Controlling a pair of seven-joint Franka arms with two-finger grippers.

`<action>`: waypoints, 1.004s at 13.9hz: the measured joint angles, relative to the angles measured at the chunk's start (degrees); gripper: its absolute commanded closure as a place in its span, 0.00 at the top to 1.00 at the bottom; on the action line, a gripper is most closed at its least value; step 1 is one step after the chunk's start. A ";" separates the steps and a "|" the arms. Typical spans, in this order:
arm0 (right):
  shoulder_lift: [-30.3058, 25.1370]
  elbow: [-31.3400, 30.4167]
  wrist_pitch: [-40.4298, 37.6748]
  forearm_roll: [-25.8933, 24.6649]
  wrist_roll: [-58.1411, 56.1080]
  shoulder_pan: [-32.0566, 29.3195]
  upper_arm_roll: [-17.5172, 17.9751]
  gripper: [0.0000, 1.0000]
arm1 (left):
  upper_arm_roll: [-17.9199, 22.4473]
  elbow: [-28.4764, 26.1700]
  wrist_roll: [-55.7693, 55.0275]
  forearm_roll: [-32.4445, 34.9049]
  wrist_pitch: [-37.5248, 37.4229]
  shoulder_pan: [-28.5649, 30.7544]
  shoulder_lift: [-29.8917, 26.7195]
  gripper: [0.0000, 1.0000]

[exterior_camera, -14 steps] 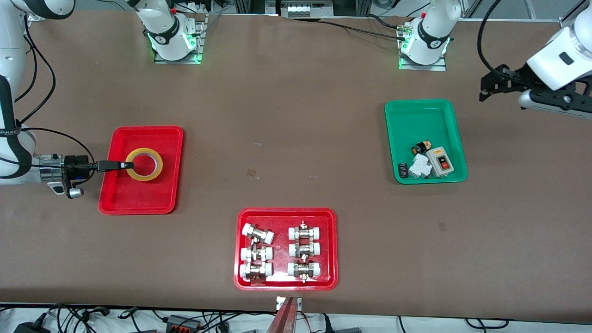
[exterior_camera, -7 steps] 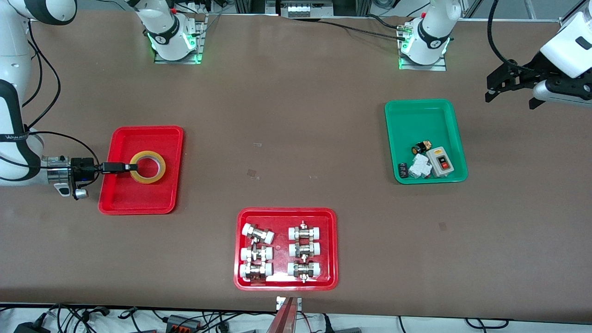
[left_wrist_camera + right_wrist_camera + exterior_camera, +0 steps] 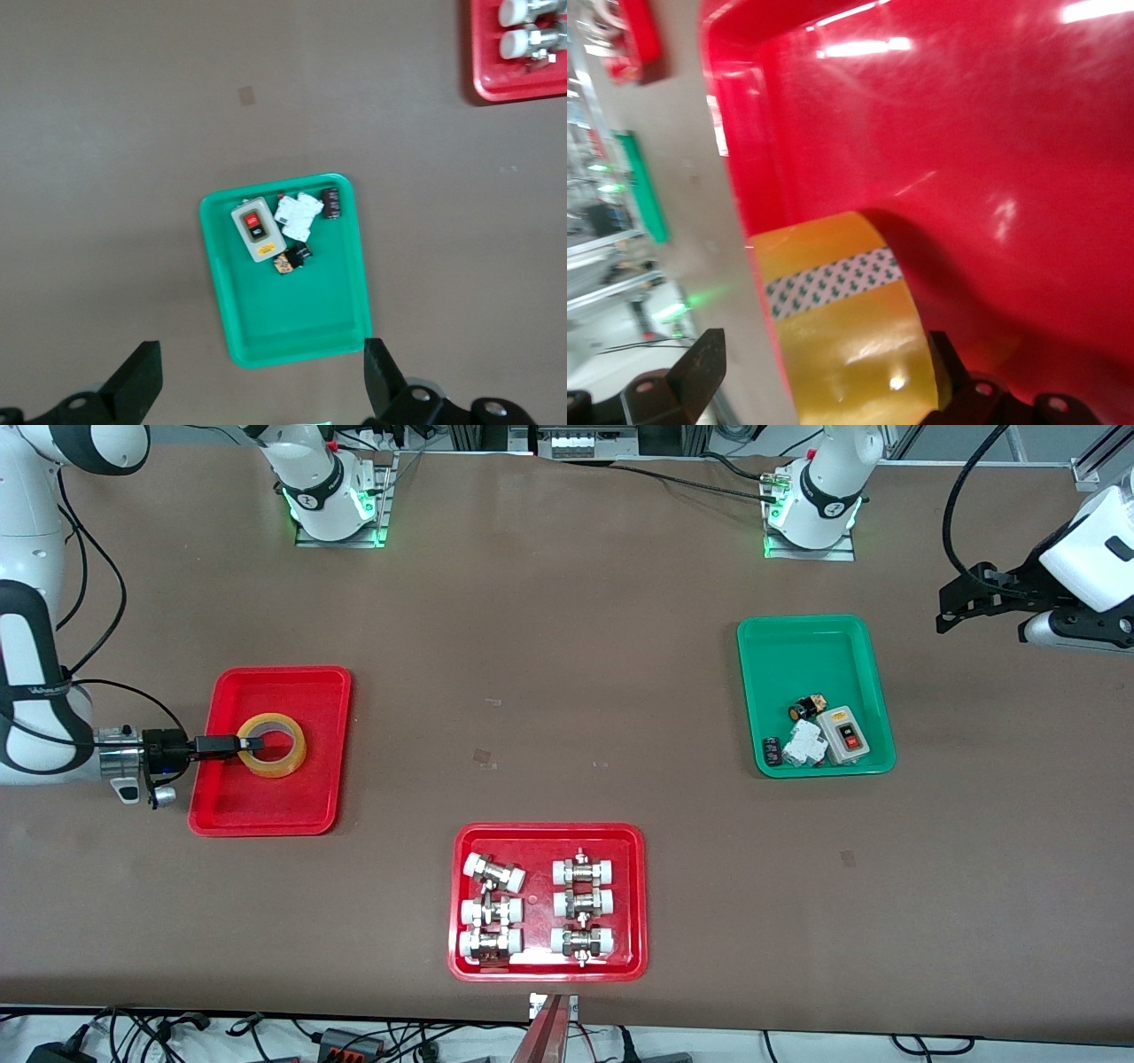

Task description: Left arm passes tape to right arm into tray

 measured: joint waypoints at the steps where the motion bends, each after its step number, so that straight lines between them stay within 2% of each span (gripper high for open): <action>1: -0.57 -0.01 1.92 -2.31 -0.02 1.14 0.11 1.00 | -0.07 0.46 -0.39 0.25 -0.31 -0.08 0.01 1.00; 3: -3.50 0.05 3.88 -8.04 1.46 3.47 0.12 1.00 | -0.12 1.10 -0.84 0.37 -0.67 -0.20 0.01 1.00; 5: -8.66 0.21 3.87 -15.37 6.13 4.57 0.14 1.00 | -0.17 1.23 -0.94 0.37 -0.70 -0.29 0.02 1.00; 9: -18.65 1.22 3.38 -26.26 17.59 7.53 0.42 1.00 | -0.27 1.25 -0.97 0.37 -0.72 -0.34 0.10 1.00; 11: -21.38 4.29 1.64 -30.92 25.46 10.96 0.59 1.00 | -0.29 1.26 -0.98 0.37 -0.72 -0.34 0.13 1.00; 14: -22.93 12.87 -7.13 -35.41 36.44 17.30 0.74 1.00 | -0.29 1.26 -1.00 0.37 -0.72 -0.34 0.17 1.00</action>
